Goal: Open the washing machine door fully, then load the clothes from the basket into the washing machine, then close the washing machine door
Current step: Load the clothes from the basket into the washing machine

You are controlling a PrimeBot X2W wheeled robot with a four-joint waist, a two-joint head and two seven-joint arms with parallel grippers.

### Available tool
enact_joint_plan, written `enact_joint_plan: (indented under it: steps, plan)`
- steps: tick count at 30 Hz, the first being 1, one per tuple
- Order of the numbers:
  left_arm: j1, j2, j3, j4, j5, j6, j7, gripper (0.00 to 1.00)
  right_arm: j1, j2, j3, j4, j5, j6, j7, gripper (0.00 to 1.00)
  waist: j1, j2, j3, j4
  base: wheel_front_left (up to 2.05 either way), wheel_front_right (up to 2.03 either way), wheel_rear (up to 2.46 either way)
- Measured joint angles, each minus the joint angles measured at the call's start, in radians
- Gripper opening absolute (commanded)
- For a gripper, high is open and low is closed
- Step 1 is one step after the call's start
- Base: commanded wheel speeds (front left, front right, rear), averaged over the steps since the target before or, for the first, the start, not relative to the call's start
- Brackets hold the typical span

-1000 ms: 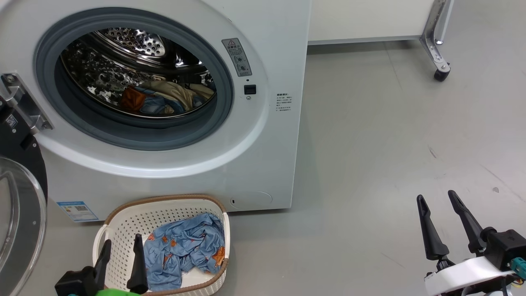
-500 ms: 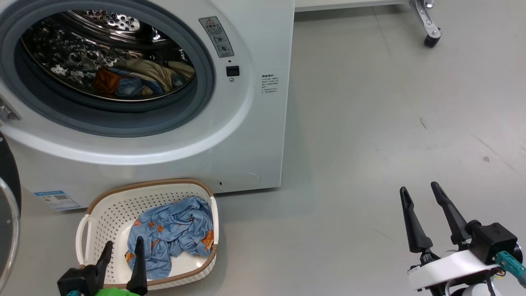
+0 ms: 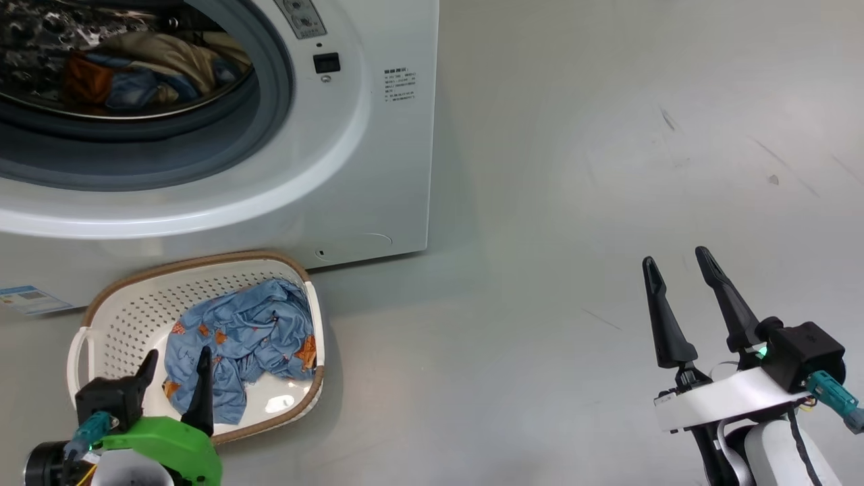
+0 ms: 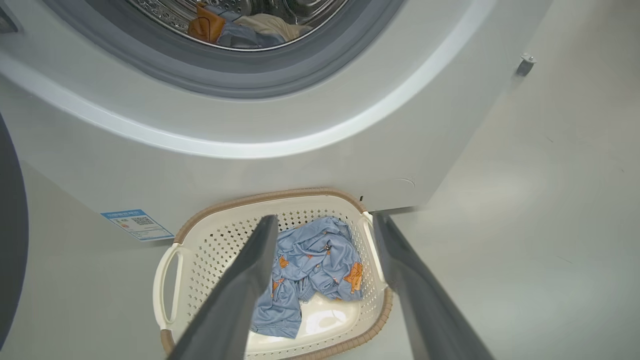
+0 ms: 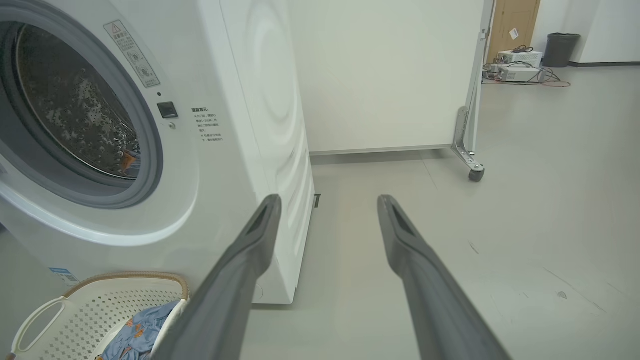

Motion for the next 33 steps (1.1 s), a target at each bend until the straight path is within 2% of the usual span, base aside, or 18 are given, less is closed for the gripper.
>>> enact_joint_plan:
  steps: [12,21,33]
  plan:
    - [-0.117,0.016,0.05,0.04,-0.019,0.041,0.085,1.0,-0.092,0.015,0.03,-0.011,0.0,0.0,0.0,1.0,0.0,0.0,0.136,-0.052,0.0,0.0,0.0]
    - [-0.223,0.035,0.097,0.129,-0.063,0.061,0.151,1.0,-0.174,0.021,0.057,-0.013,0.0,0.0,0.0,1.0,0.0001,0.0,0.244,-0.085,0.0,0.0,0.0]
    - [-0.329,0.068,0.12,0.26,-0.083,0.062,0.206,1.0,-0.209,0.019,0.061,-0.006,-0.001,0.0,0.0,1.0,0.0001,0.0,0.329,-0.127,0.0,0.0,0.0]
